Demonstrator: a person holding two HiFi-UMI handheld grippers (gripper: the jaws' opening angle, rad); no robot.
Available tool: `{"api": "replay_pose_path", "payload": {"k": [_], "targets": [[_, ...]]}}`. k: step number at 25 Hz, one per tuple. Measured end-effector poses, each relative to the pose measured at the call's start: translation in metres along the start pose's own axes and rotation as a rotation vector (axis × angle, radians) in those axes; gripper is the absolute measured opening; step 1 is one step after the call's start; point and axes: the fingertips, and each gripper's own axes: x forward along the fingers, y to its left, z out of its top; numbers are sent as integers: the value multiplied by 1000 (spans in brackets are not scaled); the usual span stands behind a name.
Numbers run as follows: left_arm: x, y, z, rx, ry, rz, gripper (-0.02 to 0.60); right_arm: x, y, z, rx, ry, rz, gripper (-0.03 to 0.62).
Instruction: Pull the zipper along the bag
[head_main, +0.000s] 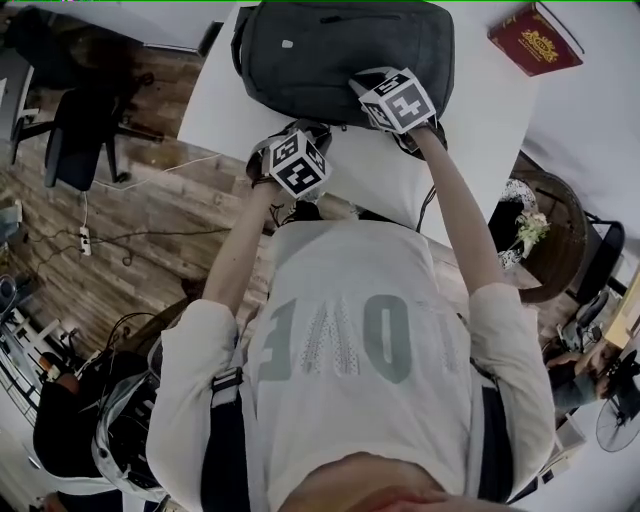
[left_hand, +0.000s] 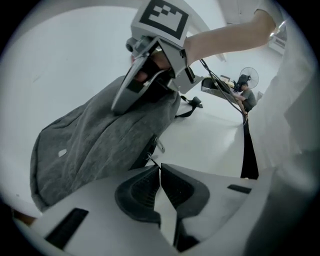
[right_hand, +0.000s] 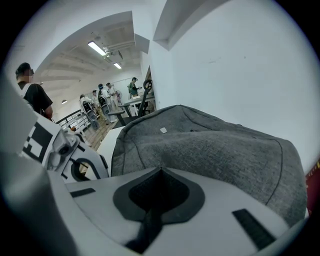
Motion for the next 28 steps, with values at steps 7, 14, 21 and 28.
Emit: {"api": "replay_pose_path", "payload": {"k": [7,14,21,28], "targets": [[11,-11,19,6,-12,-31,28,1,1,2,-2,-6,8,25],[6,-7,17,-61,-54,-4,29,1,1,2,1,-7,10,25],[-53,37,10,-231,-202,178,29,-2,1,3,3,-15,10,25],[-177,143,73,-335,-550,510,29,-81,-16,51,80,-307,-208,26]]}}
